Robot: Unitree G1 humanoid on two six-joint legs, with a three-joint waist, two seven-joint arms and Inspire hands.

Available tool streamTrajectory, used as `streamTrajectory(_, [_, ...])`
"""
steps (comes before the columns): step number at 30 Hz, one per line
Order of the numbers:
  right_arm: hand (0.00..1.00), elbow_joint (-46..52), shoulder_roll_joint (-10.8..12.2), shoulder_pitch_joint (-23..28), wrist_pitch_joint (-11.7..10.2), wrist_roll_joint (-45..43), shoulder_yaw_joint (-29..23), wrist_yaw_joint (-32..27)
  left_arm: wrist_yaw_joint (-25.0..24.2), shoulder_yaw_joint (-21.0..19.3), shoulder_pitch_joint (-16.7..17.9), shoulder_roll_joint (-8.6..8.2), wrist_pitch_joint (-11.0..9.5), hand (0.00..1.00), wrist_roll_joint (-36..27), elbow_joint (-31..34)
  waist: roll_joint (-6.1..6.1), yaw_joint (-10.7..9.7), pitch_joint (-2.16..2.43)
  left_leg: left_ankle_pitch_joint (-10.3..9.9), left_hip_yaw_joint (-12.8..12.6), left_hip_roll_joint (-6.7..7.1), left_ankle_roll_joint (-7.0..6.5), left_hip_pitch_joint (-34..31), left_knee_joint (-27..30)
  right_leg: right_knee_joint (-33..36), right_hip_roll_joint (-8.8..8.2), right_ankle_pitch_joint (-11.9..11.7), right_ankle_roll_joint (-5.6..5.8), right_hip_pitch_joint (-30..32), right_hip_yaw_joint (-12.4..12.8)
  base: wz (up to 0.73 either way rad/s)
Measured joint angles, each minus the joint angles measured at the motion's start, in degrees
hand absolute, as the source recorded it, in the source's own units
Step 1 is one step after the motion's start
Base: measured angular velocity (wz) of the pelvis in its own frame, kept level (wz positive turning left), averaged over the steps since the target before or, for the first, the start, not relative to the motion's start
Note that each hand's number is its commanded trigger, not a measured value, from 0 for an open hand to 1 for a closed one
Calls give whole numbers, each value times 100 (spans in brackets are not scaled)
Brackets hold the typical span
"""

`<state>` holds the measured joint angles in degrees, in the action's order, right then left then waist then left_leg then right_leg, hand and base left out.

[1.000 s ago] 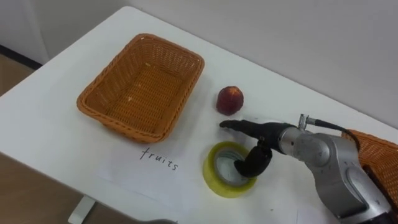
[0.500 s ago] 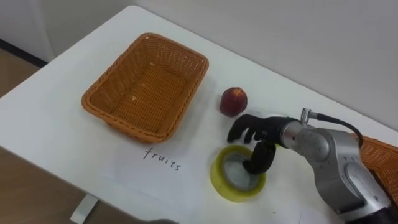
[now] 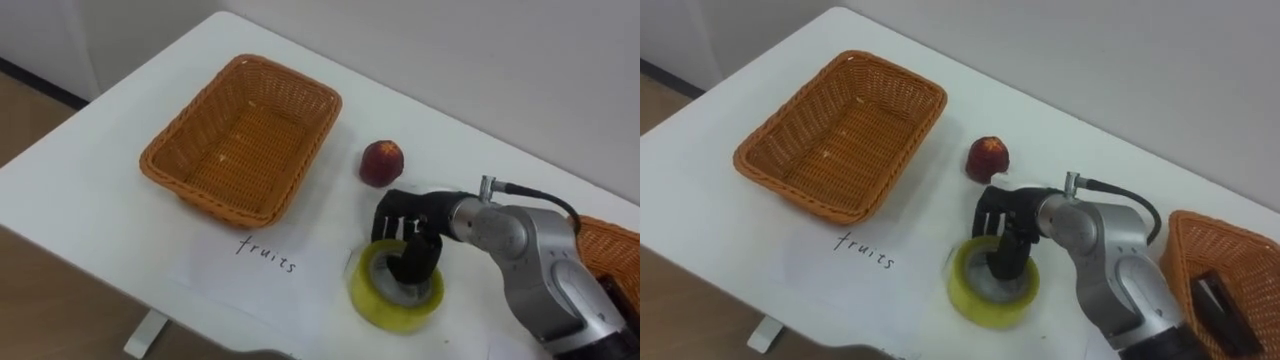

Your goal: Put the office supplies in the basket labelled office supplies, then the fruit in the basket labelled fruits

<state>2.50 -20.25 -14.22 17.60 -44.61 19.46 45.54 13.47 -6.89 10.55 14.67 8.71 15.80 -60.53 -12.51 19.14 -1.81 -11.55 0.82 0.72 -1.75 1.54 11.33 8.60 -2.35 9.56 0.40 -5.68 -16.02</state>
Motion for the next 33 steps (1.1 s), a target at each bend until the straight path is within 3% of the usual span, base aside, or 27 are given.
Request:
streamTrajectory(8, [100,-149,0,0,-40,180,2,-141,142,148,-97,-2,-58,0,2,18,118,-35,58,1,-19,2,-1,15,30,0,-10,0,0,-17,11,-1])
streamTrajectory(12, [100,-163,1,17,-134,264,2,-242,234,141,-84,3,-79,0,2,34,193,-150,70,7,-19,4,1,4,28,4,-13,0,0,19,13,0])
streamTrajectory(17, [100,-176,3,174,-265,552,-115,-364,263,130,-36,1,-171,0,-3,37,188,-297,110,11,-27,6,0,17,26,7,-17,0,0,-17,34,0])
streamTrajectory(23, [100,-206,4,444,-416,1410,-315,-731,303,136,-17,-9,-265,0,-3,42,215,-545,93,11,-39,6,-2,147,8,2,-21,-1,1,-134,52,-1])
streamTrajectory(28, [100,-211,4,481,-567,1629,-669,-1022,311,135,82,-93,-283,0,4,253,373,-731,49,7,-123,3,-7,187,-5,21,-18,-1,1,-161,219,-10])
streamTrajectory(33, [100,-210,16,505,-713,1626,-1206,-1450,318,-13,279,-267,-335,0,39,541,545,-843,114,2,-236,-1,-16,204,-42,29,-12,-4,5,-121,326,-11])
